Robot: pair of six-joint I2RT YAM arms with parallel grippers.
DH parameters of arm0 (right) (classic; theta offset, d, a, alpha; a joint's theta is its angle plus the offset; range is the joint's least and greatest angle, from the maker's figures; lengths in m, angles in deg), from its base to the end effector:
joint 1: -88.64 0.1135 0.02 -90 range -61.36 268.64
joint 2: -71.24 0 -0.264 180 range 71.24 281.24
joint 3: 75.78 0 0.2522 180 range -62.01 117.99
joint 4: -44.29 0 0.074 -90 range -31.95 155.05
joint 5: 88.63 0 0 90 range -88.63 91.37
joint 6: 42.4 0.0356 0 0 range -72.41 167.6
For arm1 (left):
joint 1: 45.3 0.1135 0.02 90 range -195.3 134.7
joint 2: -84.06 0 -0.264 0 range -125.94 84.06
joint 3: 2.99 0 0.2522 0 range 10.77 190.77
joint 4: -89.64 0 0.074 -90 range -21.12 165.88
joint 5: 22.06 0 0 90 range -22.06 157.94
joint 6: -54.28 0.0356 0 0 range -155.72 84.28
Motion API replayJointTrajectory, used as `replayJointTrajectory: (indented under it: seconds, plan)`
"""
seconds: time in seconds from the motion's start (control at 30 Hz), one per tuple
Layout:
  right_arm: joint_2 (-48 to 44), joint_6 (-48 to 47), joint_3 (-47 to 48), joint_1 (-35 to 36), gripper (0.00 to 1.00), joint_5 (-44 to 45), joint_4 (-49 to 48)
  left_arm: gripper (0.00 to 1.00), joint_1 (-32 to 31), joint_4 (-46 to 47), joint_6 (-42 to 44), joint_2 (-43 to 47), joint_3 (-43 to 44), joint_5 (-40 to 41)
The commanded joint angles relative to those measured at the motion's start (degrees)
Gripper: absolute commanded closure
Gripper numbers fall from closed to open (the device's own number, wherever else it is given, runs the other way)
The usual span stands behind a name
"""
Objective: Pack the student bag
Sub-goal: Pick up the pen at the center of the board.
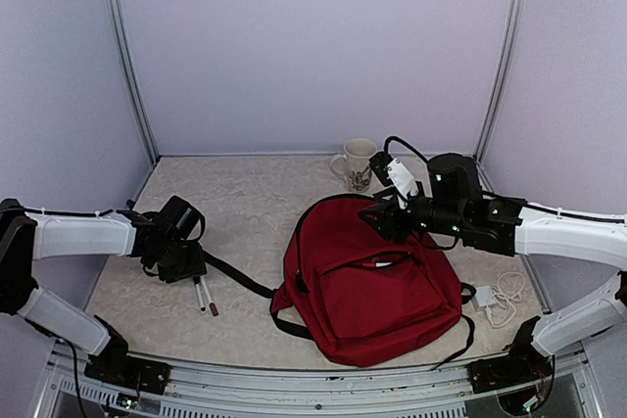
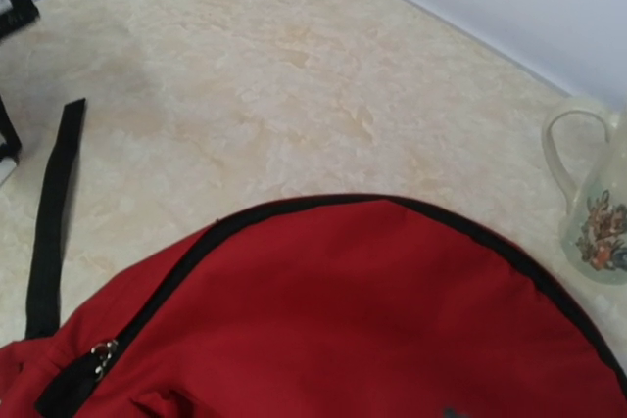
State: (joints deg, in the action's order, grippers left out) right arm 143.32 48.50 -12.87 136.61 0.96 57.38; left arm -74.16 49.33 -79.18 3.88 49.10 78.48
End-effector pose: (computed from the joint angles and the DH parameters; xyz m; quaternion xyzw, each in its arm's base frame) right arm 0.1934 0.2150 0.2830 -0.3334 0.7604 0.2332 0.5062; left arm 0.2112 -0.1090 0.1535 -0.1414 0.9680 -0.0373 0.2039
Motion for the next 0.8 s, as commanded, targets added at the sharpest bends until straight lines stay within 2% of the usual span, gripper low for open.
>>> replayJointTrajectory:
  seconds: [0.0, 0.17, 0.77]
  plan:
    - [1.5, -0.6, 1.6, 0.5, 0.46, -0.9, 0.3, 0.46, 1.2, -3.8, 1.2, 3.9, 0.3, 2.4]
    - [2.2, -0.6, 2.5, 0.5, 0.46, -1.3, 0.4, 0.64, 1.8, -1.9, 0.7, 3.6, -3.0, 0.0]
    - [2.4, -0.8, 2.7, 0.5, 0.46, -1.1, 1.2, 0.64, 1.8, 2.3, 2.0, 0.1, -3.4, -2.1]
